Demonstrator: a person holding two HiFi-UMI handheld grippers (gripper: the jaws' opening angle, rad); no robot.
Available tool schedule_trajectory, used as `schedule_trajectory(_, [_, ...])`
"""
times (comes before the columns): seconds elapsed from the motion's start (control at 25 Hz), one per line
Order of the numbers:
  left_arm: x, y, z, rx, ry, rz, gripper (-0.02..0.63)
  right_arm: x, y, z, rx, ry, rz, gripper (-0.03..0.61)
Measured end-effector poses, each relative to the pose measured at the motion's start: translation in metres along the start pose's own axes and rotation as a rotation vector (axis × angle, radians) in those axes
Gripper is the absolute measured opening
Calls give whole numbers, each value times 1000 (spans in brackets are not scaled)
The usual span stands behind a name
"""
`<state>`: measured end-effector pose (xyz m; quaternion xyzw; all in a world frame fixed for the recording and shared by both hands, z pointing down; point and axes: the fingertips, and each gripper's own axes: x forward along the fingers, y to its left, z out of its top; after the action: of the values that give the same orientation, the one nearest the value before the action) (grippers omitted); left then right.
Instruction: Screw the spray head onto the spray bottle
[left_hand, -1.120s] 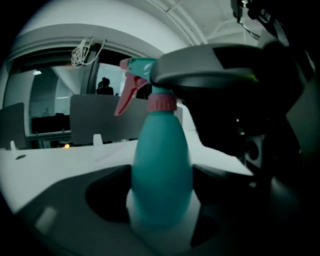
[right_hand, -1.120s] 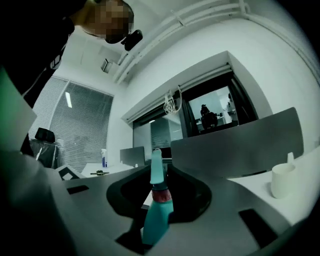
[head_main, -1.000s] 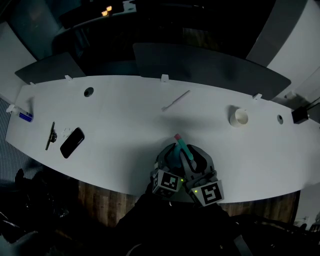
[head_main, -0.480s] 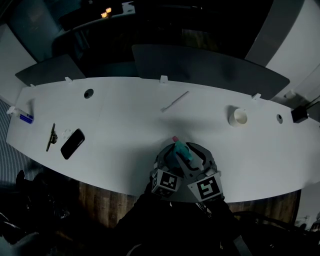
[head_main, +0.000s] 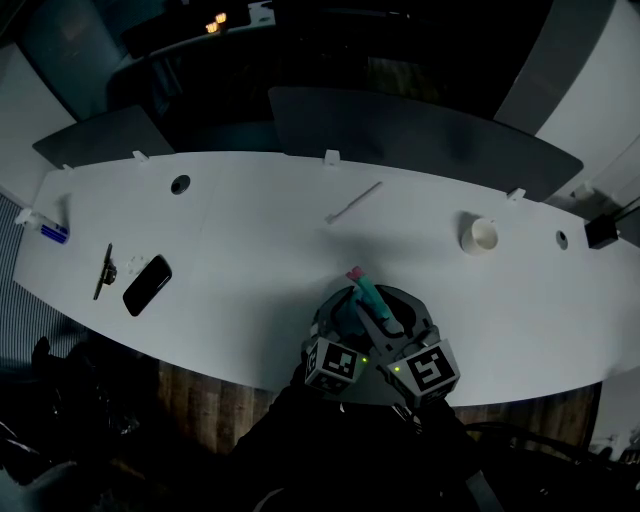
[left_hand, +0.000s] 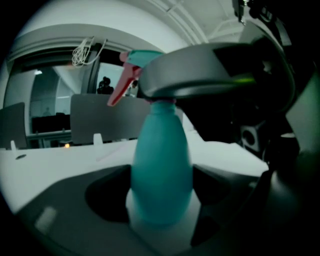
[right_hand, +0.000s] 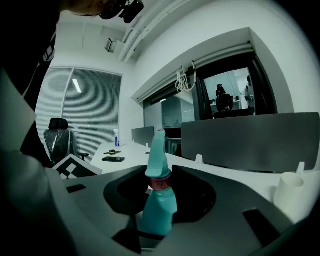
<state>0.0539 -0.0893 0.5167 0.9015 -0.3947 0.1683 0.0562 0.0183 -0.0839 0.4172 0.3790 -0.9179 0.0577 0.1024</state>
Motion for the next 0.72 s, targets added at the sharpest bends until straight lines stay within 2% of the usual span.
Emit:
schedule_trajectory(0.24, [0,-1,2,-1,-2,-4,379,-2,-5,-1,-36,-26,-45,147])
schedule_trajectory(0.44, [0,-1,-1,8,5,-7,379,-3,-6,-2,-38,-35,-23,147])
schedule_trajectory(0.6, [-1,0,1,-3,-1,-3,379,-4,-5,-2,20,-89,-5,147])
schedule_trajectory(0.72, [-2,-1,1,-1,-1,0,379,-7,-2,-5,19,-150,2,146])
